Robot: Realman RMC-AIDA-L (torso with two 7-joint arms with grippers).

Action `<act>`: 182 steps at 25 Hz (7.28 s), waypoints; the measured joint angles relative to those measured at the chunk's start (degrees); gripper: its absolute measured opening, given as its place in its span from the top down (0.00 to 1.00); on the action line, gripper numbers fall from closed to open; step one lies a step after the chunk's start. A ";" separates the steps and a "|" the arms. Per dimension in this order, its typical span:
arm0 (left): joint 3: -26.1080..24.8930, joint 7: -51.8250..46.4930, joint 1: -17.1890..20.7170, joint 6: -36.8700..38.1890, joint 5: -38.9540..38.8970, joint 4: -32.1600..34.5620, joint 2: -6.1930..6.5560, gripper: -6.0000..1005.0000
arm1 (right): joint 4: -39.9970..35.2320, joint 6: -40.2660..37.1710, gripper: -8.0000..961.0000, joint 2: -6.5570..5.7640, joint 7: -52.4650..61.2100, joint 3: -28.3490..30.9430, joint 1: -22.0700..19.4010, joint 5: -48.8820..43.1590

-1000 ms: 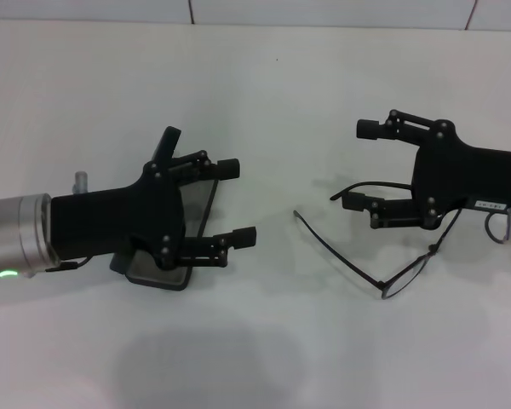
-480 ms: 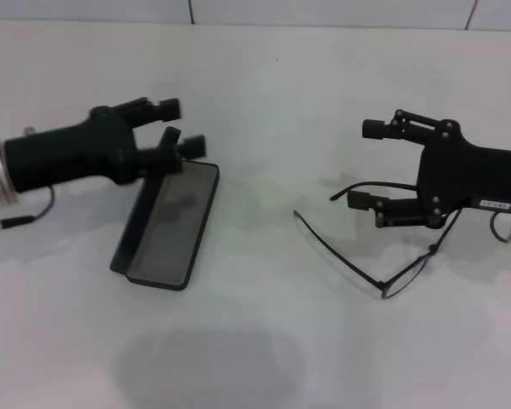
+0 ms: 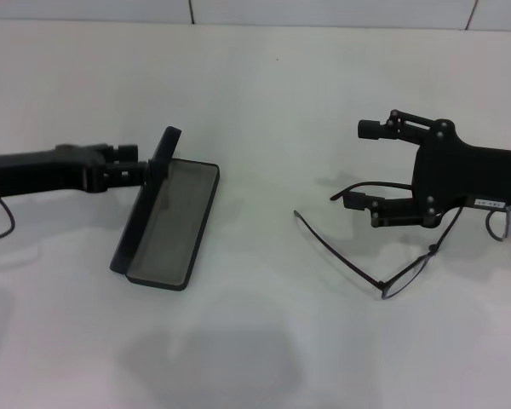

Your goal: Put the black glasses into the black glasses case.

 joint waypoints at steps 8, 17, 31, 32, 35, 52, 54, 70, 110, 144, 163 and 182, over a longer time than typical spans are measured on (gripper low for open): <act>-0.01 -1.67 -1.20 -5.99 6.03 2.29 -0.35 0.13 | -0.07 0.00 0.09 0.20 0.00 -0.01 0.19 0.00; 0.00 -2.59 -2.03 -8.75 7.91 2.56 -0.44 0.13 | -0.07 -0.46 0.09 0.27 0.03 -0.01 -0.02 0.00; 0.01 -5.21 -2.06 -8.85 7.77 3.82 -0.02 0.46 | -0.14 -1.76 0.09 0.08 -0.05 -0.01 -1.24 0.01; 0.01 -5.11 -2.06 -8.87 7.64 3.91 0.05 0.47 | -0.15 -2.10 0.09 0.00 -0.05 -0.01 -1.37 0.01; 0.00 -4.51 -2.11 -9.32 7.40 3.95 0.05 0.51 | -0.18 -3.00 0.09 -0.17 -0.16 -0.01 -1.54 -0.06; 0.00 6.73 -6.41 -12.13 2.01 8.03 1.16 0.78 | -0.25 -8.53 0.09 -0.08 -3.20 -0.08 -3.40 -3.44; 0.00 11.14 -8.48 -14.49 1.97 9.61 1.45 0.78 | -0.25 -8.66 0.09 0.09 -3.21 -0.11 -3.63 -4.03; 0.09 45.26 -23.14 -26.15 7.68 19.20 -0.03 0.79 | 1.00 -9.00 0.09 0.75 -4.75 -0.54 -6.00 -4.20; -0.01 31.09 -28.37 -30.76 21.88 28.98 -0.05 0.63 | 1.43 -7.75 0.09 0.43 -5.55 -0.50 -5.06 -4.39; -0.09 42.56 9.82 -20.84 -38.61 41.35 -0.59 0.47 | -42.92 -6.08 0.10 1.00 31.00 -29.14 11.93 -62.69; -0.09 45.58 8.56 -24.27 -38.61 42.93 -0.72 0.19 | -36.14 1.36 0.41 1.24 31.21 -36.27 13.84 -61.90; -0.18 59.75 9.68 -24.26 -45.48 50.35 -1.13 0.28 | -43.75 -8.06 0.87 0.90 21.06 -9.12 3.06 -47.64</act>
